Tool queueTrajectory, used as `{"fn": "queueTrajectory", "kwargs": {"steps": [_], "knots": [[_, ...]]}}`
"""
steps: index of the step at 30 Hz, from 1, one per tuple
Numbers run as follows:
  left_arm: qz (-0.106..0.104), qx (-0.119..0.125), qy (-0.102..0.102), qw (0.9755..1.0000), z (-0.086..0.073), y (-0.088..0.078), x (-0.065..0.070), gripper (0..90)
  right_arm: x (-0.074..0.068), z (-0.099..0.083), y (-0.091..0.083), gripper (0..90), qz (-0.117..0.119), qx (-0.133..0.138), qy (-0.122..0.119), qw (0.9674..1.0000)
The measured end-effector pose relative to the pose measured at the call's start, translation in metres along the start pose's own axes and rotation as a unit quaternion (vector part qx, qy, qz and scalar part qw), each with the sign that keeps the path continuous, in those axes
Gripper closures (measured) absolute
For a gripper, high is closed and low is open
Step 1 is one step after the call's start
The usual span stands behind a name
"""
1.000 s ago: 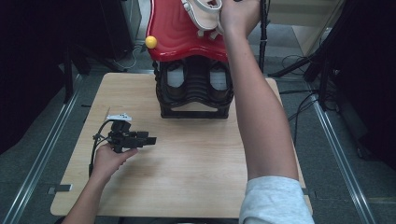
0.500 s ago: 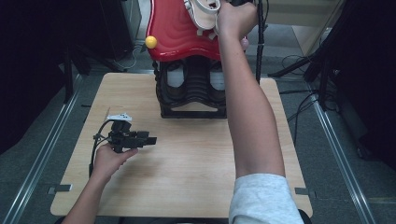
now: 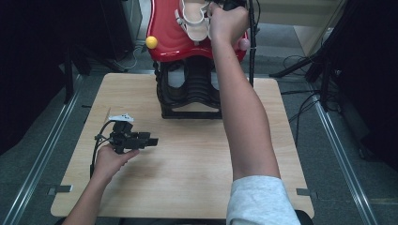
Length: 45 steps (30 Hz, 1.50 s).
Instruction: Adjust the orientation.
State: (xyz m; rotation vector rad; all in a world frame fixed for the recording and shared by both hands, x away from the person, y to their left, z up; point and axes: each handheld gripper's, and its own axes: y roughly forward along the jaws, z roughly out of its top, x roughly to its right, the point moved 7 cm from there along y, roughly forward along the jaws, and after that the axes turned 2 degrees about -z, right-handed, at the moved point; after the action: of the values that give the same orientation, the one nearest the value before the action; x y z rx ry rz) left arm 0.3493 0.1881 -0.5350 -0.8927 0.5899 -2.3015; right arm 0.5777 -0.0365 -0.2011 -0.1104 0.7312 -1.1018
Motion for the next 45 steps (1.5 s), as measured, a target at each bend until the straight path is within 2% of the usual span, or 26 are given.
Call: {"fn": "queueTrajectory", "kwargs": {"steps": [5, 9, 11, 13, 15, 20, 22, 27, 30, 32, 37, 45], "knots": [[0.001, -0.003, 0.001, 1.0, -0.001, 0.002, 0.0, 40.2, 0.002, 0.006, -0.009, 79.0, 0.003, 0.009, -0.019, 0.9998], [0.006, -0.009, 0.005, 0.9999, -0.002, 0.003, 0.001, 40.2, 0.002, 0.006, -0.012, 68.6, -0.001, 0.01, -0.049, 0.9988], [0.005, -0.009, 0.006, 0.9999, -0.002, 0.003, 0.002, 40.2, 0.001, 0.002, -0.011, 65.9, 0.002, -0.007, -0.068, 0.9976], [0.004, -0.009, 0.007, 0.9999, -0.001, 0.003, 0.002, 40.2, 0.001, 0.0, -0.011, 65.2, 0.004, -0.013, -0.077, 0.997], [0.005, -0.009, 0.007, 0.9999, -0.002, 0.003, 0.002, 40.1, 0.001, -0.001, -0.012, 63.0, 0.006, -0.019, -0.078, 0.9968], [0.009, -0.01, 0.005, 0.9999, -0.002, 0.003, 0.001, 40.1, 0.002, 0.004, -0.021, 56.4, 0.02, -0.012, -0.082, 0.9963], [0.008, -0.013, 0.008, 0.9998, -0.003, 0.003, 0.0, 40.0, 0.004, 0.004, -0.023, 52.9, 0.034, -0.02, -0.084, 0.9957], [0.014, -0.014, 0.009, 0.9998, -0.003, 0.004, 0.0, 40.0, 0.008, 0.006, -0.031, 49.0, 0.041, -0.026, -0.09, 0.9948], [0.015, -0.015, 0.01, 0.9997, -0.003, 0.005, 0.0, 40.0, 0.013, 0.01, -0.039, 47.4, 0.039, -0.019, -0.092, 0.9948], [0.016, -0.016, 0.009, 0.9997, -0.003, 0.005, -0.001, 40.0, 0.017, 0.013, -0.045, 46.0, 0.041, -0.011, -0.105, 0.9936], [0.015, -0.016, 0.009, 0.9997, -0.003, 0.006, -0.001, 39.9, 0.027, 0.015, -0.053, 44.8, 0.035, -0.011, -0.118, 0.9923], [0.017, -0.016, 0.011, 0.9997, -0.002, 0.007, -0.003, 40.0, 0.055, 0.012, -0.061, 43.5, 0.023, -0.017, -0.112, 0.9934]]}}
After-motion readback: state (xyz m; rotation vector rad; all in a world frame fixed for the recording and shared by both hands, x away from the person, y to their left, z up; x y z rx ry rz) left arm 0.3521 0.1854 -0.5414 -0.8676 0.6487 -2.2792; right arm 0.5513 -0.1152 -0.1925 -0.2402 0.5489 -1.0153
